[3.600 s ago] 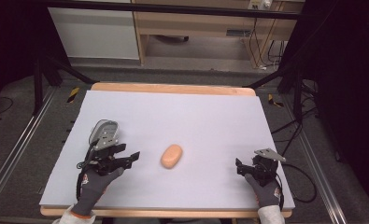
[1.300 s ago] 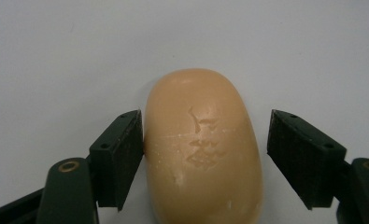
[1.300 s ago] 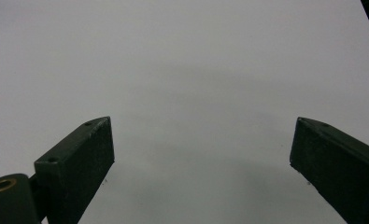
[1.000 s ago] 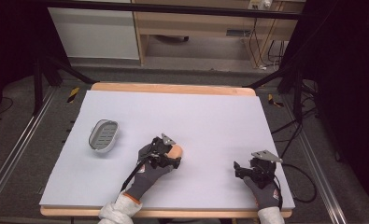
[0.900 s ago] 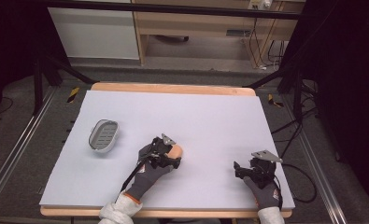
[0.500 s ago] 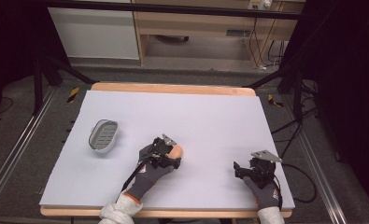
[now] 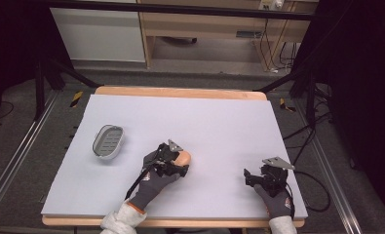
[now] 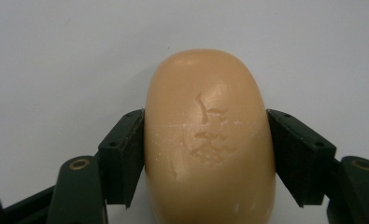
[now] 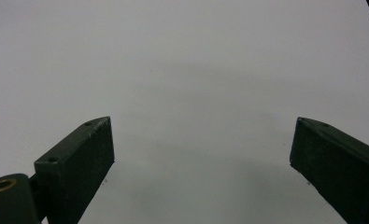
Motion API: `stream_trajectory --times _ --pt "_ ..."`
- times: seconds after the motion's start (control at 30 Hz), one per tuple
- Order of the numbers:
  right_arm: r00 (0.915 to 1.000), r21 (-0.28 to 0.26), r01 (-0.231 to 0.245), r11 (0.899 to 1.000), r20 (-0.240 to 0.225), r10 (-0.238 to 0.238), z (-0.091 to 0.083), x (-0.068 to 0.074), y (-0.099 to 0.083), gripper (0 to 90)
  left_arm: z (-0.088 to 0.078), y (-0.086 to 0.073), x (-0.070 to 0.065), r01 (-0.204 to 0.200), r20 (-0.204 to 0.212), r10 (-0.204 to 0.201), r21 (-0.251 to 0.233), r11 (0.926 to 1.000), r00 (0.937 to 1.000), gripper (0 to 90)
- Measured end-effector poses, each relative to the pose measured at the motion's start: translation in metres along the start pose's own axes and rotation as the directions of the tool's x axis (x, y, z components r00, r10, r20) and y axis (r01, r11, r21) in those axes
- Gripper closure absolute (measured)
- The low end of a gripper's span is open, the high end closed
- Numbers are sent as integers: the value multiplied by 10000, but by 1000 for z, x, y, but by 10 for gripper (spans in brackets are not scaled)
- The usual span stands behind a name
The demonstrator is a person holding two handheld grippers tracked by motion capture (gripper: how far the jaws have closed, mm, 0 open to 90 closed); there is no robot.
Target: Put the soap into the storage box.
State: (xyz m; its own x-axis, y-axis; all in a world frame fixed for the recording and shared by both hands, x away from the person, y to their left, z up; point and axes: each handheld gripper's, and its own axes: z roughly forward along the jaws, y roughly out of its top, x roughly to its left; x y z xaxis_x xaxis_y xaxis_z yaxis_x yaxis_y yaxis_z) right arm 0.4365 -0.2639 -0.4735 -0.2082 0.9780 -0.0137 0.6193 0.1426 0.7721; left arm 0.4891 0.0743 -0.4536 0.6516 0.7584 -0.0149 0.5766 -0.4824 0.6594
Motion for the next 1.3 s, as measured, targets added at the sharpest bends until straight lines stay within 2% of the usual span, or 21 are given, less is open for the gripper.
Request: stream_trajectory --times 0.03,0.07,0.1,0.17,0.37,0.77,0.8,1.07,1.3 --pt "10000 -21 19 10000 11 -19 0 0 0 67 -7 1 1 47 72 -46 -211 9998 10000 309" --pt "10000 -21 19 10000 11 -19 0 0 0 67 -7 1 1 47 72 -46 -211 9998 10000 309" --pt "10000 -24 19 10000 18 -19 0 0 0 67 -16 3 2 -29 132 33 -323 9995 9999 309" --pt "10000 -30 21 10000 29 -21 0 0 0 67 -21 3 4 -113 170 120 -421 9991 9998 309" --pt "10000 -52 14 10000 80 -14 -1 0 0 67 -42 -4 14 19 205 -3 -771 9970 9998 309" --pt "9999 -250 -56 9997 149 60 -4 -1 2 66 -61 -22 32 367 108 -359 -923 9951 9993 310" --pt "9999 -250 -56 9997 149 60 -4 -1 2 66 -65 -24 35 493 99 -485 -1018 9936 9988 310" --pt "9999 -449 31 9990 146 -25 -5 1 3 65 -78 -30 47 741 3 -746 -1252 9894 9972 311" --pt "9999 -520 20 9986 147 -12 -6 1 3 63 -93 -37 64 1039 -209 -1079 -1428 9843 9939 311"
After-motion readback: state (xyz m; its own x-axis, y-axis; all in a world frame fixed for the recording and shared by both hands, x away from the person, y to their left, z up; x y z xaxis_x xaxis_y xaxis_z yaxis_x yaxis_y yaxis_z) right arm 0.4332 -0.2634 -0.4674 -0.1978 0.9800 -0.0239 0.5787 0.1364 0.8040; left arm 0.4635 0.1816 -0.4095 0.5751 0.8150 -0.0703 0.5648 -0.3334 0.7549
